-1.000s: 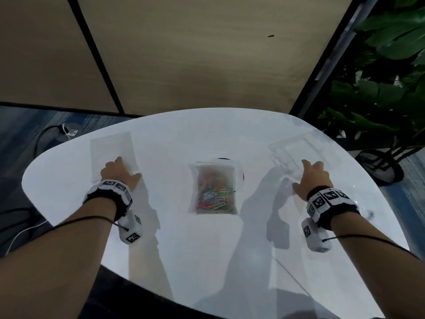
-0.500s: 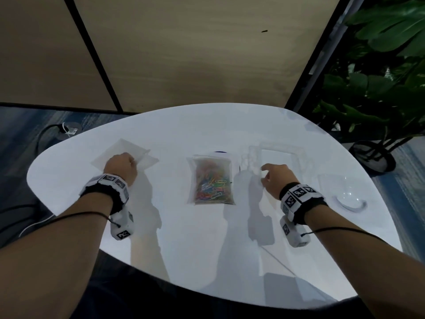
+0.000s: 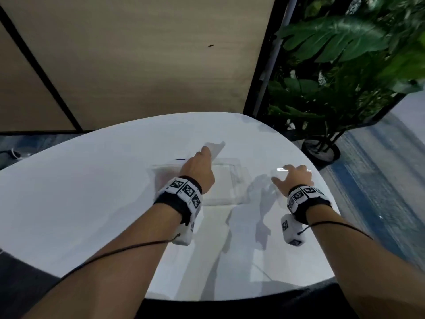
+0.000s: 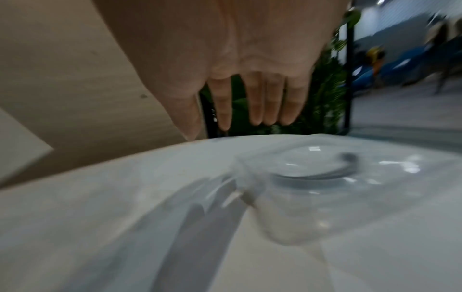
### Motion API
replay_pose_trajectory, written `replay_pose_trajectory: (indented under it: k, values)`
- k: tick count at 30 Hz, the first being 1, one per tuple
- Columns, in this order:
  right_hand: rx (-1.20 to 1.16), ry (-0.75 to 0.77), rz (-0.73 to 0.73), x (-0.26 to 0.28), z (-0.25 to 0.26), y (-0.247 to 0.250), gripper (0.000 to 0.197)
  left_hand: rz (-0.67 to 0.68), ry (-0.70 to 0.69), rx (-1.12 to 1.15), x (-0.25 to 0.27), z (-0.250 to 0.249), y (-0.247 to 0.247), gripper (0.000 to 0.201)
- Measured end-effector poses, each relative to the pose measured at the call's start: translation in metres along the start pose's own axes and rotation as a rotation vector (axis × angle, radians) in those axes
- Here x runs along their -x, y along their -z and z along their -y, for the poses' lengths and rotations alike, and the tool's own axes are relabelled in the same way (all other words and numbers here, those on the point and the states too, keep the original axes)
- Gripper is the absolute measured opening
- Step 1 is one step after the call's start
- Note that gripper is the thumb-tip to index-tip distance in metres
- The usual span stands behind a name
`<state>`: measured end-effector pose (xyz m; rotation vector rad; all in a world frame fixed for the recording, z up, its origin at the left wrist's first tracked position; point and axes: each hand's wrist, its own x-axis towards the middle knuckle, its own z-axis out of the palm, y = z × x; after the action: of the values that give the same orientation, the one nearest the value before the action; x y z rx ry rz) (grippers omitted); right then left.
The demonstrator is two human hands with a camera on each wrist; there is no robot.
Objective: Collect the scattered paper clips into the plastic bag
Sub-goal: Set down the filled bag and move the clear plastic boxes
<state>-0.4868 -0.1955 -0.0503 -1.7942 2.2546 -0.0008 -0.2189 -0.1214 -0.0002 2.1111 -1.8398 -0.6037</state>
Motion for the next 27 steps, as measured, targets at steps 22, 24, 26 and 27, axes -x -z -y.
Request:
replay_pose_trajectory:
  k: [22, 24, 26, 27]
  values:
    - [-0.358, -0.430, 0.138, -0.012, -0.056, -0.004, 0.153, 0.129, 0.432, 0.346, -0.035, 0.012, -0.047, 0.056]
    - [-0.510, -0.343, -0.014, -0.016, -0.046, 0.015, 0.102, 0.051, 0.288, 0.006, -0.034, 0.016, -0.047, 0.065]
    - [-0.613, -0.282, -0.105, -0.023, -0.033, 0.032, 0.063, 0.051, 0.277, -0.029, -0.035, 0.015, -0.050, 0.064]
    - [-0.675, -0.277, -0.140, -0.028, -0.026, 0.038, 0.055, 0.052, 0.296, 0.027, -0.036, 0.015, -0.052, 0.056]
